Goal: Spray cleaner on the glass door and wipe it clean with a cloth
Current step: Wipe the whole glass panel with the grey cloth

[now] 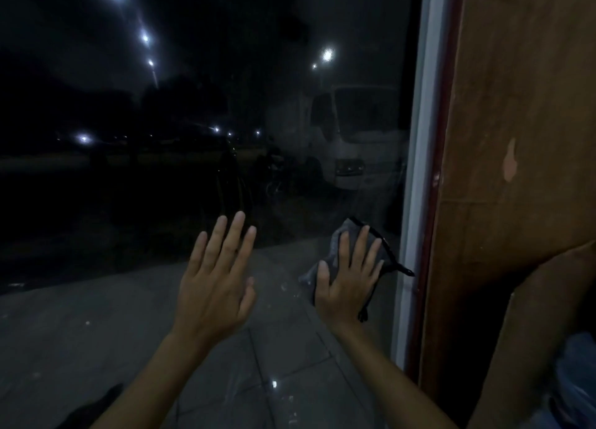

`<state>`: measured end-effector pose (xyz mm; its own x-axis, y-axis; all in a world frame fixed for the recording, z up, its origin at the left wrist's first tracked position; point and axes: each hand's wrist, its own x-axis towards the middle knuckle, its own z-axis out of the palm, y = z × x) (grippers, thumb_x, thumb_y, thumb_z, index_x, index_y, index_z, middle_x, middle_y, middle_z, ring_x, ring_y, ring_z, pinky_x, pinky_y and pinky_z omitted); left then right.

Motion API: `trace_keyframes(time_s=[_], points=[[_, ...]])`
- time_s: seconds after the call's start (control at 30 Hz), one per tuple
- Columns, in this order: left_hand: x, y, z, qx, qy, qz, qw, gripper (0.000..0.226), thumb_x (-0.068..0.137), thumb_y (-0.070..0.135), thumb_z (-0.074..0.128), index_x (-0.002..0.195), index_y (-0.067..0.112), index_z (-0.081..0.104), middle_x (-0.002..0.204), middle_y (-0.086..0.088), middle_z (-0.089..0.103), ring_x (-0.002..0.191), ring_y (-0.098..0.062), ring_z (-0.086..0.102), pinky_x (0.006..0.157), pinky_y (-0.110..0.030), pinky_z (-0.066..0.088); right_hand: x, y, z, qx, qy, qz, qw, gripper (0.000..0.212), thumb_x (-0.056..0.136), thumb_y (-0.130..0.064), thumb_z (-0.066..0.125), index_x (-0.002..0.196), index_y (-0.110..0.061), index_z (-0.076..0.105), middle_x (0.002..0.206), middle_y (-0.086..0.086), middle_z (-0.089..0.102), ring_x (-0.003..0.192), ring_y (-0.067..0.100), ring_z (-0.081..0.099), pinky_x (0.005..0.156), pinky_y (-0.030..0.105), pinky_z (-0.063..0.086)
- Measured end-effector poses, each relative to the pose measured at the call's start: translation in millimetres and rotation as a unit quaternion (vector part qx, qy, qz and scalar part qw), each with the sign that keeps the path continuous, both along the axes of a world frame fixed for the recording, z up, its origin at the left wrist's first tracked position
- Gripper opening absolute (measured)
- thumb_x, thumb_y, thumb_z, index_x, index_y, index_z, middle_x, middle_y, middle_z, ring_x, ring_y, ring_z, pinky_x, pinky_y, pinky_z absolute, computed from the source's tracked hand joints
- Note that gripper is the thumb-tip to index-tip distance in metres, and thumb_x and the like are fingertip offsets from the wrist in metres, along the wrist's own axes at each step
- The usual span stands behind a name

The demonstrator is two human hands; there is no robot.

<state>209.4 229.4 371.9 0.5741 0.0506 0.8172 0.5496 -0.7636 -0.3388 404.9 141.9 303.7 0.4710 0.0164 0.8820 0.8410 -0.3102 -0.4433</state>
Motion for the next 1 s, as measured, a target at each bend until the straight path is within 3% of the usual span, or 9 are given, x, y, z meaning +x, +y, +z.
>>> trace_keyframes(time_s=[0.3, 0.53, 0.73, 0.87, 0.93, 1.0], points=[[-27, 5, 61, -0.018, -0.093, -0.011, 0.995, 0.07, 0.083, 0.032, 0.041, 0.147, 0.007, 0.029, 0.157, -0.017, 0.015, 0.146, -0.032, 0.009, 0.119, -0.048, 0.01, -23, 18, 88, -0.003, -0.004, -0.021, 1.0, 0.062, 0.099, -0.054, 0.023, 0.152, -0.022, 0.026, 0.161, 0.01, 0.017, 0.148, 0.037, 0.008, 0.112, 0.067, 0.014], [-68, 13, 73, -0.03, -0.146, -0.003, 0.989, 0.071, 0.084, 0.032, 0.041, 0.148, 0.006, 0.026, 0.157, -0.019, 0.015, 0.146, -0.032, 0.006, 0.119, -0.046, 0.007, -100, 59, 156, -0.037, -0.102, 0.008, 0.994, 0.064, 0.095, -0.051, 0.033, 0.153, -0.024, 0.025, 0.161, 0.01, 0.016, 0.148, 0.04, 0.006, 0.112, 0.066, 0.006], [-111, 12, 57, -0.062, -0.217, -0.003, 0.974, 0.067, 0.088, 0.03, 0.039, 0.147, 0.002, 0.026, 0.156, -0.019, 0.016, 0.146, -0.031, 0.008, 0.119, -0.046, 0.009, -184, 99, 132, -0.139, -0.227, 0.072, 0.961, 0.064, 0.095, -0.056, 0.035, 0.152, -0.03, 0.021, 0.162, 0.005, 0.016, 0.149, 0.038, 0.004, 0.112, 0.066, 0.003], [-147, 12, 41, -0.104, -0.248, 0.013, 0.963, 0.068, 0.087, 0.031, 0.036, 0.146, 0.0, 0.026, 0.156, -0.018, 0.016, 0.146, -0.03, 0.009, 0.119, -0.044, 0.013, -227, 116, 97, -0.256, -0.309, 0.099, 0.911, 0.072, 0.095, -0.062, 0.037, 0.154, -0.03, 0.013, 0.164, 0.001, 0.002, 0.149, 0.035, -0.009, 0.11, 0.067, 0.01], [-167, 12, 32, -0.121, -0.268, 0.01, 0.956, 0.066, 0.087, 0.03, 0.038, 0.144, -0.001, 0.03, 0.153, -0.019, 0.025, 0.143, -0.031, 0.018, 0.117, -0.035, 0.016, -238, 116, 88, -0.283, -0.323, 0.132, 0.893, 0.068, 0.096, -0.06, 0.034, 0.154, -0.031, 0.016, 0.164, 0.0, 0.0, 0.148, 0.032, -0.015, 0.107, 0.066, 0.021], [-178, 12, 24, -0.135, -0.288, -0.006, 0.948, 0.06, 0.086, 0.027, 0.04, 0.138, -0.003, 0.039, 0.141, -0.02, 0.039, 0.13, -0.031, 0.035, 0.106, -0.027, 0.026, -236, 114, 89, -0.269, -0.324, 0.175, 0.89, 0.062, 0.096, -0.055, 0.03, 0.153, -0.03, 0.026, 0.164, 0.0, 0.007, 0.15, 0.03, -0.008, 0.108, 0.064, 0.019]])
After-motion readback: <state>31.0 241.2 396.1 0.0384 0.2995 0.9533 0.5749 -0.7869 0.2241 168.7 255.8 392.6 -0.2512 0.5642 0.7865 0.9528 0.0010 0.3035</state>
